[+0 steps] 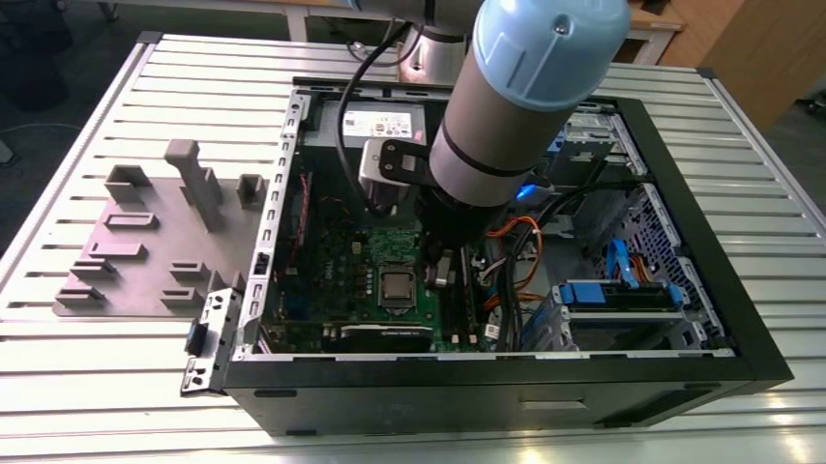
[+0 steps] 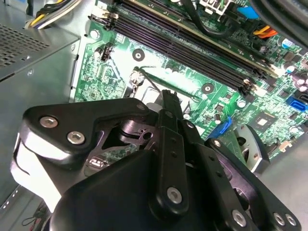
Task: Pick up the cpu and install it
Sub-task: 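Install the first cpu locking lever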
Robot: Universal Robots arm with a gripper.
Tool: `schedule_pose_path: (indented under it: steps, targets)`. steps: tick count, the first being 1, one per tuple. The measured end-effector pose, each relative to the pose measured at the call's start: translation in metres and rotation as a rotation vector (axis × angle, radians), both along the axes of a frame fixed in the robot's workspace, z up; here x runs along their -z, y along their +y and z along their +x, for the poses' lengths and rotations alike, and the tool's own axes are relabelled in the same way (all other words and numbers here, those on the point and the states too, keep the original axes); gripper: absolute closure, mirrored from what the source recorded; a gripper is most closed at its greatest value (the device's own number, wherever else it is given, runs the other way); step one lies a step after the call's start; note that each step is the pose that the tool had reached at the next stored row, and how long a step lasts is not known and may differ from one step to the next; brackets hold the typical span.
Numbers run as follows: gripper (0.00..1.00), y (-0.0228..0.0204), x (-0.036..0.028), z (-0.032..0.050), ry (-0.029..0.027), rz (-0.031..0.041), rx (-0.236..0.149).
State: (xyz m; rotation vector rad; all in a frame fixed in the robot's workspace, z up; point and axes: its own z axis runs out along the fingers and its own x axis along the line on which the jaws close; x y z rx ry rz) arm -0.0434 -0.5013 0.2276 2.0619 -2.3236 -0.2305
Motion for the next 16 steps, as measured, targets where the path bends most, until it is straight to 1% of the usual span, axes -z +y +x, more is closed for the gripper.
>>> schedule_pose_path:
  steps: [6,10,16]
  targets:
    - [0.89,-0.0004,0.0028,-0.0001,0.0000,-0.0027,-0.001]
    - [0.89,-0.0041,0.0040,-0.0001,0.0000,-0.0032,-0.001]
    - [0.89,-0.0046,0.0075,0.0000,0.0000,-0.0070,-0.001]
